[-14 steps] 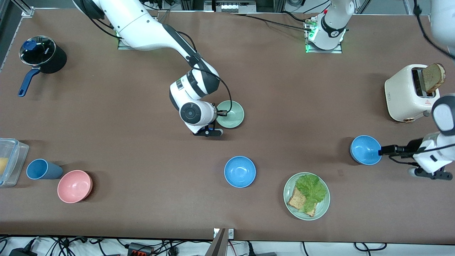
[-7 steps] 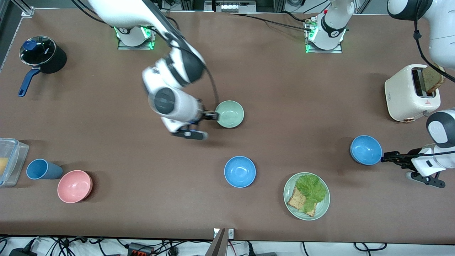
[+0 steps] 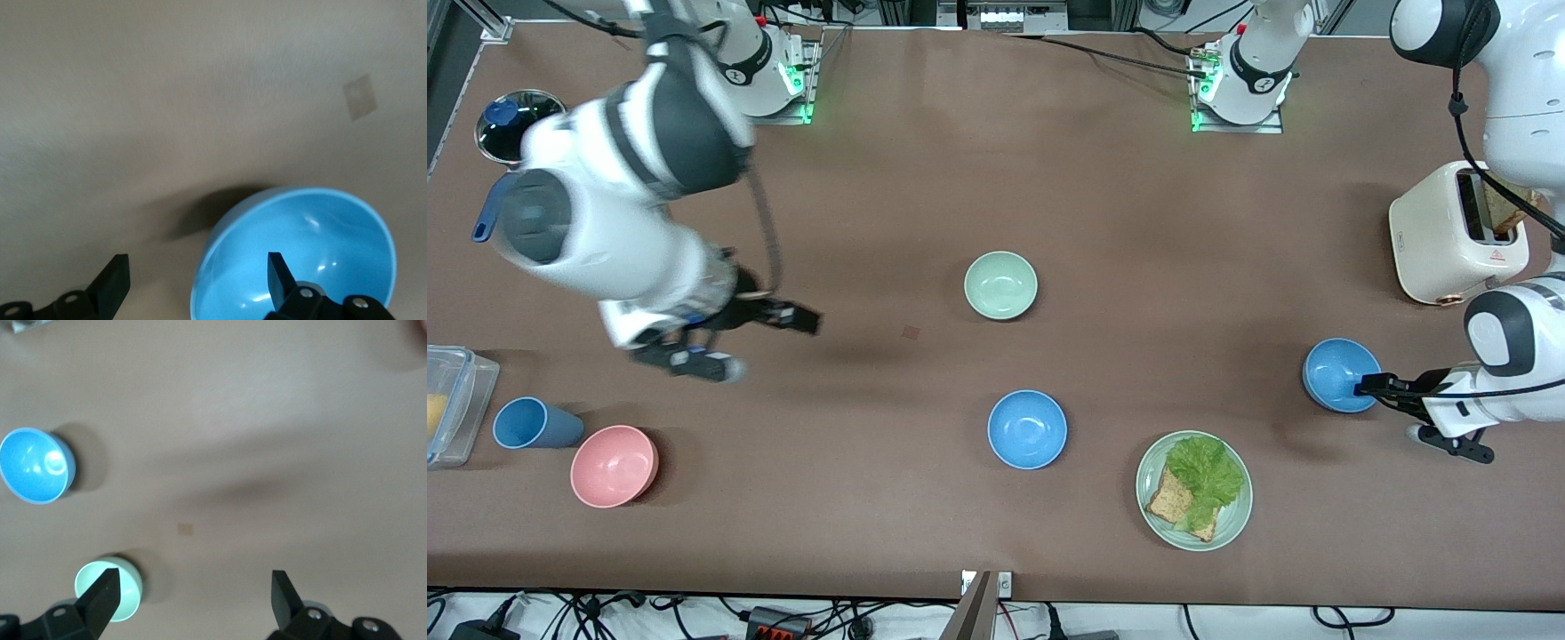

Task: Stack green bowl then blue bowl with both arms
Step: 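Release the green bowl and retract the right arm while the left gripper grasps, then lift the blue bowl with the left gripper and carry it toward the green bowl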

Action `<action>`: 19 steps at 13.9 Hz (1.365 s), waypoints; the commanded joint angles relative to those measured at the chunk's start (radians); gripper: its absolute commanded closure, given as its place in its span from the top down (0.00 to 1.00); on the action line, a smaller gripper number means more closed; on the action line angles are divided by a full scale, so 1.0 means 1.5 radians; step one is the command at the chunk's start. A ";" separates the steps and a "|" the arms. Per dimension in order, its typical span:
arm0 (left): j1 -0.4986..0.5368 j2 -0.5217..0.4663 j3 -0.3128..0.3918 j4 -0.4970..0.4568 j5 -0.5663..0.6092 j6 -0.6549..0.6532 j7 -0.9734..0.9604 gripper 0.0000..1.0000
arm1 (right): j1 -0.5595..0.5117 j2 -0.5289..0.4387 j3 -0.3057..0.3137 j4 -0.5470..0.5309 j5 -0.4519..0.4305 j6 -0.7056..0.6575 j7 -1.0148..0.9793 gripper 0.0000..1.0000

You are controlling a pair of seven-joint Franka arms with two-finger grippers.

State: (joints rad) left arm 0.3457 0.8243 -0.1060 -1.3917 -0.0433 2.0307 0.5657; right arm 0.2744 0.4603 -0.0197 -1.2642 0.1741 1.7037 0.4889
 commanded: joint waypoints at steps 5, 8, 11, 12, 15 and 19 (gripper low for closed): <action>0.025 -0.010 -0.010 -0.017 -0.066 -0.035 0.018 0.26 | -0.057 -0.044 -0.034 -0.016 -0.078 -0.005 -0.090 1.00; 0.022 -0.014 -0.012 -0.015 -0.073 -0.044 0.016 0.00 | -0.144 -0.097 -0.030 -0.065 -0.076 0.013 -0.208 1.00; 0.023 -0.025 -0.029 -0.003 -0.086 -0.097 0.014 0.00 | -0.188 -0.135 -0.028 -0.079 -0.076 0.016 -0.307 1.00; 0.019 -0.036 -0.033 -0.001 -0.094 -0.112 0.005 0.00 | -0.194 -0.147 -0.028 -0.085 -0.078 0.013 -0.321 1.00; 0.017 -0.087 -0.076 -0.001 -0.092 -0.190 -0.040 0.00 | -0.196 -0.164 -0.032 -0.087 -0.082 -0.028 -0.342 1.00; 0.012 -0.153 -0.189 -0.011 -0.096 -0.228 -0.236 0.00 | -0.190 -0.226 -0.029 -0.169 -0.117 -0.025 -0.336 1.00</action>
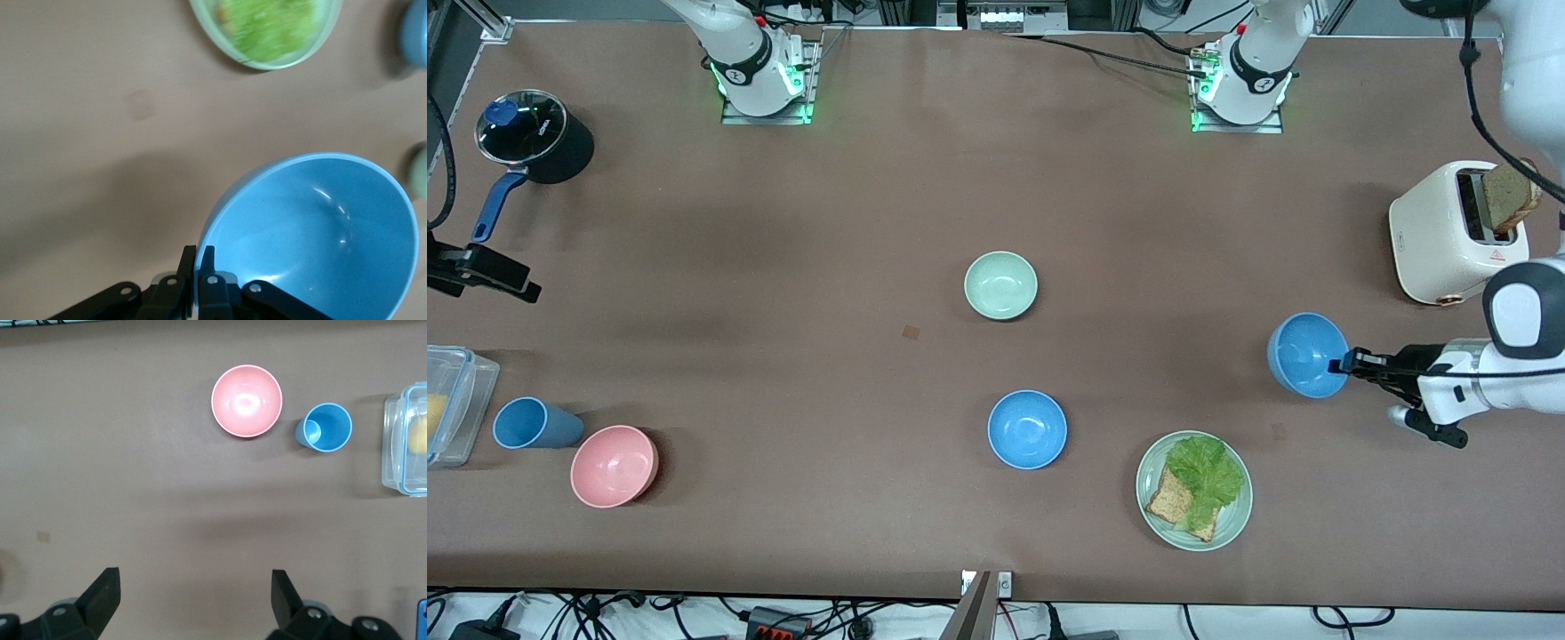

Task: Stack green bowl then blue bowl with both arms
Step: 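Lift the blue bowl with the left gripper and carry it toward the green bowl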

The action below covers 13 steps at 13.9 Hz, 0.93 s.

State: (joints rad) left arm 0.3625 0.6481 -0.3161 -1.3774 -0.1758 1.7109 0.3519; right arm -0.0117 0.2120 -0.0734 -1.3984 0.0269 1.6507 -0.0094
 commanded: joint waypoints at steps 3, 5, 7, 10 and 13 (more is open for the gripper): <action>-0.025 -0.063 -0.146 -0.028 0.013 -0.012 -0.303 0.00 | -0.001 -0.126 0.007 -0.180 -0.017 0.037 -0.002 1.00; -0.088 -0.066 -0.150 -0.025 0.027 -0.003 -0.426 0.00 | -0.001 -0.156 0.007 -0.231 -0.017 0.066 -0.002 1.00; -0.154 -0.066 -0.155 -0.028 0.025 0.027 -0.566 0.00 | 0.000 -0.160 0.007 -0.235 -0.018 0.066 -0.009 1.00; -0.223 -0.068 -0.159 -0.068 0.025 0.107 -0.737 0.00 | 0.000 -0.157 0.007 -0.228 -0.018 0.067 -0.008 1.00; -0.272 -0.080 -0.180 -0.169 0.028 0.263 -0.840 0.00 | 0.000 -0.157 0.008 -0.227 -0.014 0.066 -0.008 1.00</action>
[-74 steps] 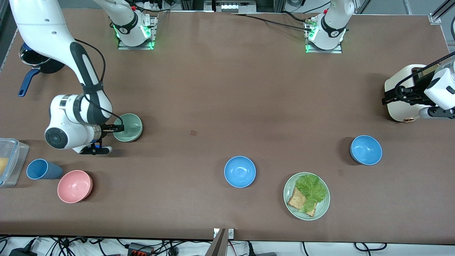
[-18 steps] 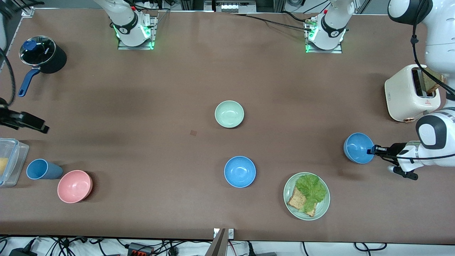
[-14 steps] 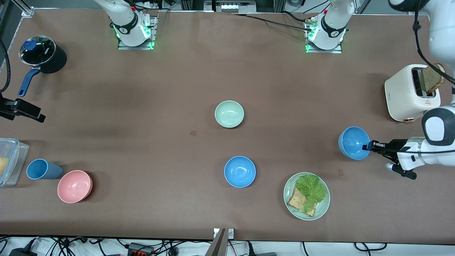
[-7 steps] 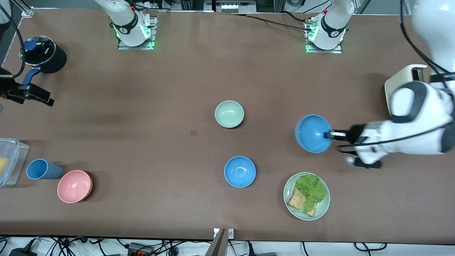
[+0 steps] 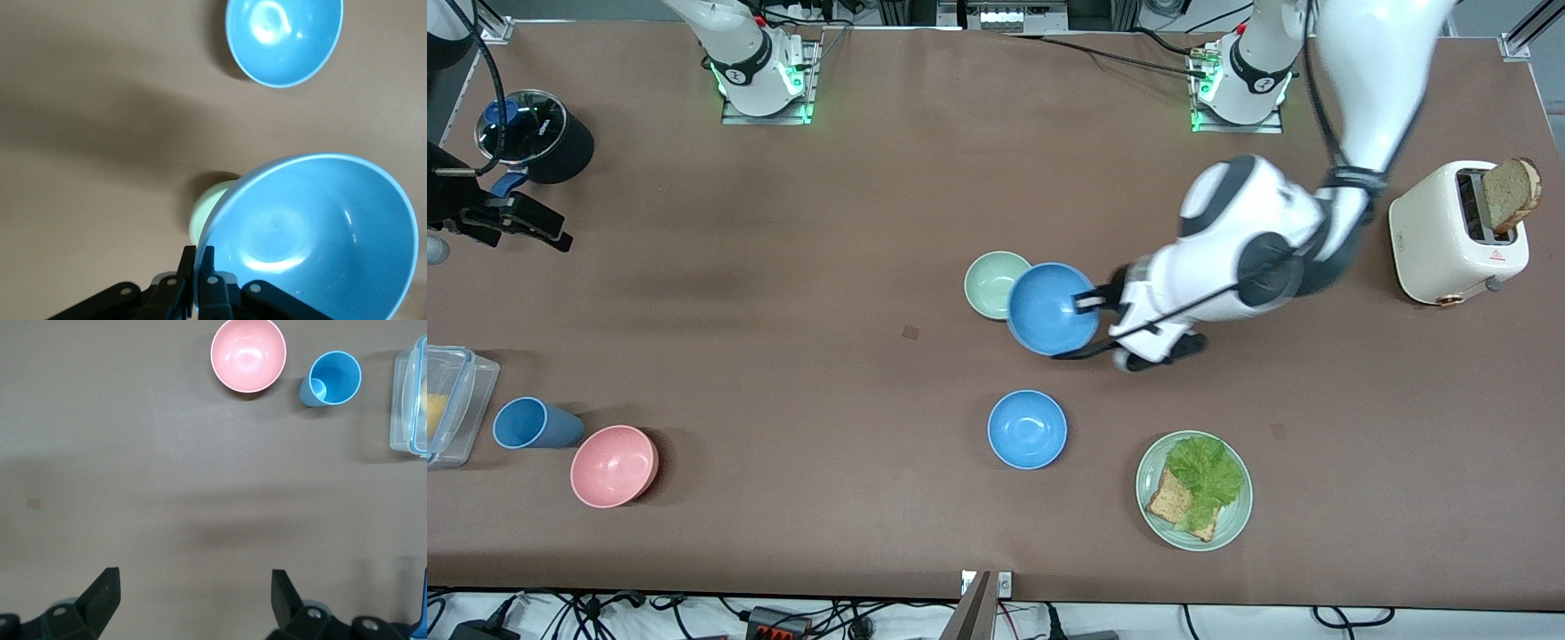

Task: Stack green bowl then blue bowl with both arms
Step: 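Lower the blue bowl into the green bowl with the left gripper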

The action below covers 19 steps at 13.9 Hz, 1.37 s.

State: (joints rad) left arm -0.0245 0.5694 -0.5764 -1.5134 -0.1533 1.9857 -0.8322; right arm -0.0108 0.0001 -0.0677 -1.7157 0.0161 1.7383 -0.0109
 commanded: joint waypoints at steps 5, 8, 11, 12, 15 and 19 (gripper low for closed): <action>-0.057 -0.028 -0.005 -0.176 0.042 0.201 -0.063 0.00 | -0.001 -0.014 0.004 -0.016 -0.008 0.007 -0.008 1.00; -0.058 -0.025 -0.006 -0.200 0.086 0.208 -0.063 0.00 | -0.001 -0.014 0.004 -0.016 -0.008 0.007 -0.008 1.00; -0.060 -0.022 -0.005 -0.215 0.087 0.220 -0.059 0.01 | -0.001 -0.012 0.004 -0.016 -0.009 0.011 -0.008 1.00; -0.073 -0.021 -0.004 -0.218 0.087 0.224 -0.059 0.01 | -0.001 -0.012 0.004 -0.015 -0.011 0.011 -0.009 1.00; -0.095 -0.009 0.002 -0.221 0.103 0.237 -0.063 0.01 | 0.003 0.001 0.004 0.004 -0.012 0.006 -0.043 1.00; -0.095 -0.004 0.006 -0.225 0.120 0.242 -0.063 0.02 | 0.005 0.012 0.000 0.018 -0.003 -0.013 -0.048 1.00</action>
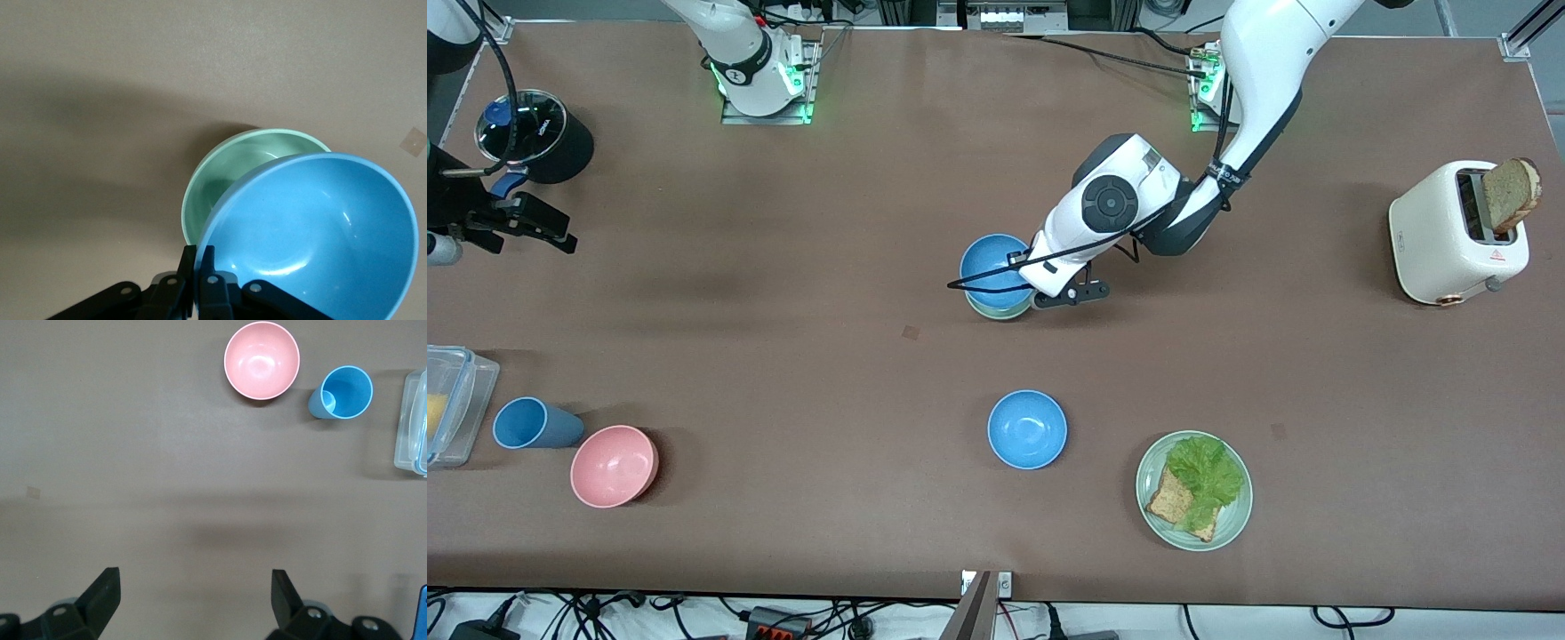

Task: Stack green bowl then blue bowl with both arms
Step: 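Open the left gripper and draw it away from the stacked bowls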

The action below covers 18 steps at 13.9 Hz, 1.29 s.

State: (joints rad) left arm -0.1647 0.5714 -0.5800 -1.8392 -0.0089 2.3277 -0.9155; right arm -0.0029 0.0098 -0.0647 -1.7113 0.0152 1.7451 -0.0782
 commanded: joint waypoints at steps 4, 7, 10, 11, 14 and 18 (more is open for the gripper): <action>-0.003 0.002 0.009 -0.005 0.037 0.020 -0.009 0.18 | 0.003 0.003 -0.001 0.015 -0.005 -0.023 0.012 1.00; 0.007 -0.005 0.008 -0.001 0.037 0.010 -0.007 0.41 | 0.003 -0.001 0.000 0.015 -0.011 -0.040 0.009 1.00; 0.036 -0.023 0.004 0.004 0.037 -0.015 0.001 0.40 | 0.001 -0.001 0.000 0.015 -0.011 -0.041 0.012 1.00; 0.050 -0.036 0.003 0.008 0.037 -0.031 0.003 0.40 | 0.001 -0.001 0.000 0.015 -0.011 -0.041 0.012 1.00; 0.093 -0.058 -0.002 0.049 0.037 -0.107 0.075 0.40 | -0.009 -0.002 0.001 0.015 -0.011 -0.042 0.010 1.00; 0.151 -0.088 -0.001 0.055 0.037 -0.134 0.223 0.41 | -0.032 -0.002 0.032 0.014 -0.011 -0.042 0.009 1.00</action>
State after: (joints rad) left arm 0.0205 0.4689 -0.5709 -1.7541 0.0246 2.1589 -0.6949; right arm -0.0169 0.0093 -0.0592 -1.7028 0.0140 1.7018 -0.0705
